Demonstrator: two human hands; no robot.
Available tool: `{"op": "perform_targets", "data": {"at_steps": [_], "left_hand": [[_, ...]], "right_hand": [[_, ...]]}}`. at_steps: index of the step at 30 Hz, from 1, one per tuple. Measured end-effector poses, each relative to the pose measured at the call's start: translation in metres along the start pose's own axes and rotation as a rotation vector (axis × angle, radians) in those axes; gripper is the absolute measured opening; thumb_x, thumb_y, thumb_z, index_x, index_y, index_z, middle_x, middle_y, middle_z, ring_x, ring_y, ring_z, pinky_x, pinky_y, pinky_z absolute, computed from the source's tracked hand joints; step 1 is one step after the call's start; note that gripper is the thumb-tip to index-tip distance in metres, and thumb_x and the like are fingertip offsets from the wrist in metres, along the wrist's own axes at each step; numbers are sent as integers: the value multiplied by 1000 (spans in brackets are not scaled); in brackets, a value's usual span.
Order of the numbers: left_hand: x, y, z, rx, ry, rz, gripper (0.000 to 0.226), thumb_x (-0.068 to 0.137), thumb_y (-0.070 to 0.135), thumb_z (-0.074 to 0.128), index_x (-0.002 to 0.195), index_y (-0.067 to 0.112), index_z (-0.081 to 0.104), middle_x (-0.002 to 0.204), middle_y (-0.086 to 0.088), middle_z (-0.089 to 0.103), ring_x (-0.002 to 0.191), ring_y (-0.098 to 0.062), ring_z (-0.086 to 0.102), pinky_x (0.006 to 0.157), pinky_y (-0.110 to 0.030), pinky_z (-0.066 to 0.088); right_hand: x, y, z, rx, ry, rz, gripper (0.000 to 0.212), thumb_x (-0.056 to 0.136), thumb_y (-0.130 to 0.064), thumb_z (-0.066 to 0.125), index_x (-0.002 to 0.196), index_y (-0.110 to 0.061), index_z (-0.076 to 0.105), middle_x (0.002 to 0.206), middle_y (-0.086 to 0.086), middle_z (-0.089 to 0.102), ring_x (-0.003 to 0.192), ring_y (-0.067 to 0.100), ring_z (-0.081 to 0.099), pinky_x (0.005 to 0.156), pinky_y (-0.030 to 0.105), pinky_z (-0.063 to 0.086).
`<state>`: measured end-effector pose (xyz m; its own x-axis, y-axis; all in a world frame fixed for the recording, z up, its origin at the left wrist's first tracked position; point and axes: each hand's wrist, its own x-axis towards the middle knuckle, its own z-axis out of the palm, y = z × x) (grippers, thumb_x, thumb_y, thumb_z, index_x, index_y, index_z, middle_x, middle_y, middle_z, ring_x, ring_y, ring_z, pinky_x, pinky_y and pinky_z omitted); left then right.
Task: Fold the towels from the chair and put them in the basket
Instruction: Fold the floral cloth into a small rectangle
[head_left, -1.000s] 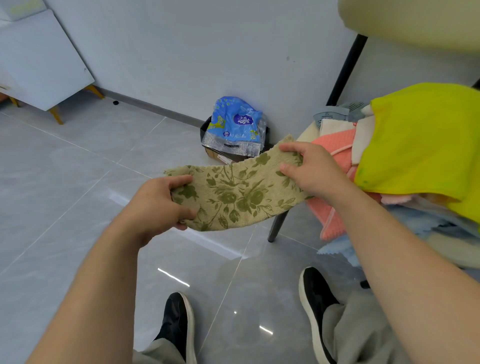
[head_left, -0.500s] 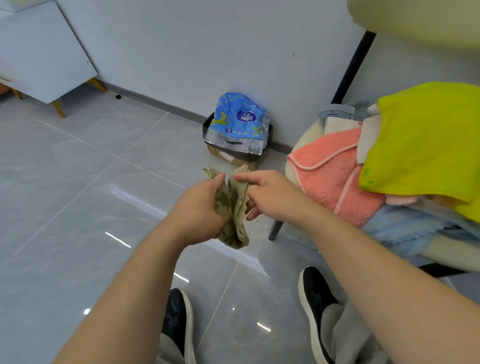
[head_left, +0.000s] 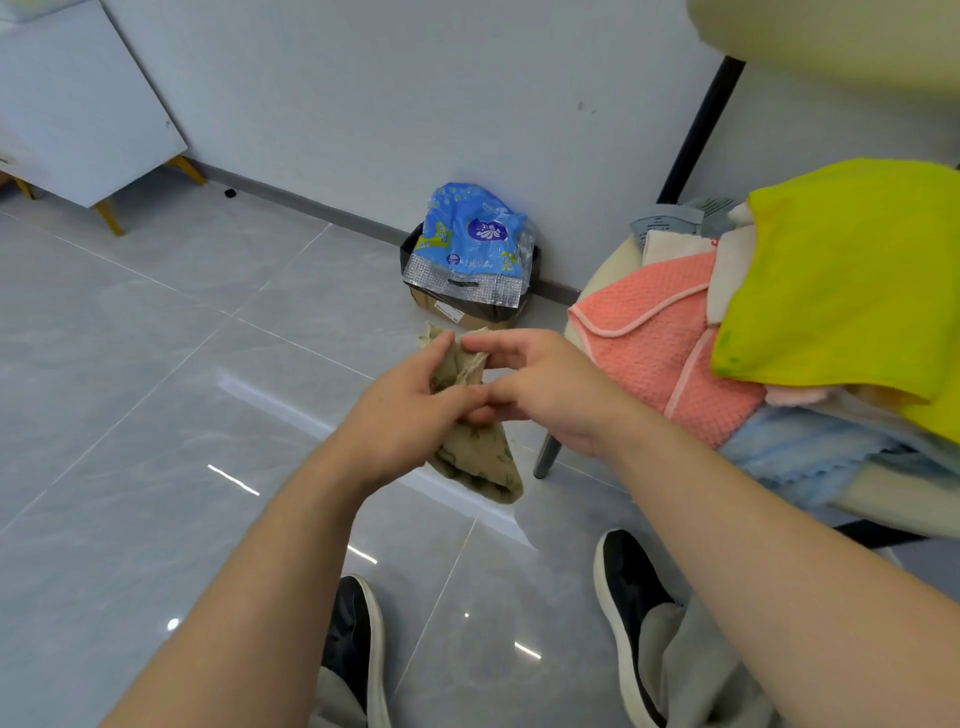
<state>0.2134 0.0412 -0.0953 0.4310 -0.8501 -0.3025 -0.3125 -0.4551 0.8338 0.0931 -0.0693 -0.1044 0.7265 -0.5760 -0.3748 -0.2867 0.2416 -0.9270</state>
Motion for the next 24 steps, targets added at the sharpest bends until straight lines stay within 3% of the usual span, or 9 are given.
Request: {"op": "perform_targets", "data": {"at_steps": [2,5,7,9,11,12,16,19,24], "left_hand": [[1,-4,-2,72,-11,75,93,79,33,79,156,33,28,140,13,54,118,-7,57,94,-29,52],[0,-5,-3,149,8,117,89,78,8,74,154,31,33,129,16,54,114,-4,57,88,-17,49],[0,-5,-5,197,16,126,82,77,0,67,149,33,42,124,18,59,111,-6,60,88,-22,52],[0,-5,-7,227,10,128,73,74,-4,61,137,34,55,115,18,65,103,-5,64,82,-27,57],[-1,-4,-10,305,5,145,59,76,-4,57,120,33,65,103,20,63,93,0,61,71,-17,52],[-1,-4,-10,357,2,158,55,77,-4,56,115,33,68,102,18,61,92,-2,60,69,-15,49],[1,-9,-13,487,21,167,53,78,-4,53,112,30,74,118,10,59,107,-12,56,83,-26,50],[1,-11,-14,594,8,178,56,80,-5,51,119,28,73,129,9,55,118,-14,52,89,-22,42],[2,-12,-12,680,-94,248,64,75,-3,50,126,32,69,132,13,56,115,-15,55,92,-38,53]], "right_hand": [[1,-3,-2,173,-9,50,57,88,23,46,139,-2,51,127,25,61,89,33,74,71,29,62],[2,-5,-4,265,-32,71,51,93,20,41,138,-1,50,119,20,61,85,36,75,71,32,63],[3,-3,-7,58,4,12,49,92,14,48,136,-6,54,110,11,62,82,32,76,67,32,62],[4,2,-13,-455,97,-141,45,87,1,61,128,-20,62,110,0,64,76,18,73,70,33,60],[6,7,-17,-880,142,-255,34,84,-15,70,115,-30,68,105,-8,60,76,4,62,78,30,53],[6,9,-19,-976,156,-291,27,84,-21,72,108,-31,69,102,-9,55,79,5,57,77,29,50],[7,15,-21,-1114,202,-448,11,84,-27,73,94,-31,70,100,-7,44,92,10,45,74,30,45],[6,14,-22,-1164,154,-541,11,80,-27,75,88,-32,70,122,-5,50,111,16,45,89,42,48],[5,14,-19,-1182,90,-645,10,76,-21,73,84,-27,69,144,-2,51,130,24,44,96,51,46]]}}
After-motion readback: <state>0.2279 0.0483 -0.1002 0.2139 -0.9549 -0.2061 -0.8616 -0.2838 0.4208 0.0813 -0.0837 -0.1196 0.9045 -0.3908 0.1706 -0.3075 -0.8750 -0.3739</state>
